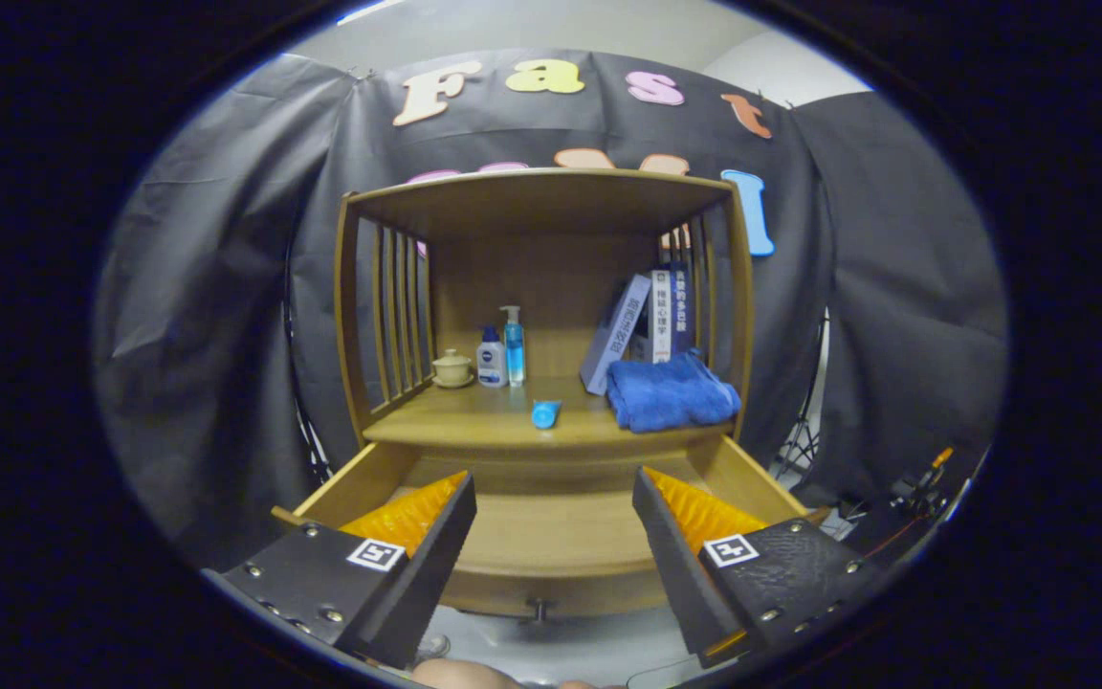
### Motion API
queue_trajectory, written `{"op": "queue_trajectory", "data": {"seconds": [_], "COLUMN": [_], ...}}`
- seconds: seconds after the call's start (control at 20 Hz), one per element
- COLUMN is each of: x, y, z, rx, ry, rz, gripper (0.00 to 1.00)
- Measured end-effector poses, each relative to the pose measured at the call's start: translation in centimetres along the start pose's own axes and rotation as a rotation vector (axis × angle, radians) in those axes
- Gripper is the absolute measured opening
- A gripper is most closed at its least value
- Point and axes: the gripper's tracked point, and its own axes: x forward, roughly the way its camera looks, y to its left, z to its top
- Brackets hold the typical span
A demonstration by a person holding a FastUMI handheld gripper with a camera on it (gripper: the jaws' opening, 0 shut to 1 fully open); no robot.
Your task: Pull open the drawer, take out the items inside it, and place them on the countertop above the cabinet.
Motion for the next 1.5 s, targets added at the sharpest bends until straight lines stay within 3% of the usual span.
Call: {"op": "queue_trajectory", "data": {"seconds": [0.2,0.45,0.7,1.2,1.5], "x": [-2.6,-2.6,-1.2,1.4,2.4], "y": [-0.7,-0.1,0.2,0.3,0.9], "z": [-3.9,-7.0,-9.6,-10.1,-10.1], "rx": [-0.032,-0.107,-0.095,-0.067,-0.079], "ry": [-0.009,0.005,0.055,0.048,0.022], "rz": [-0.079,-0.100,-0.113,-0.157,-0.131], "gripper": [0.98,0.98,0.98,0.98,0.96]}}
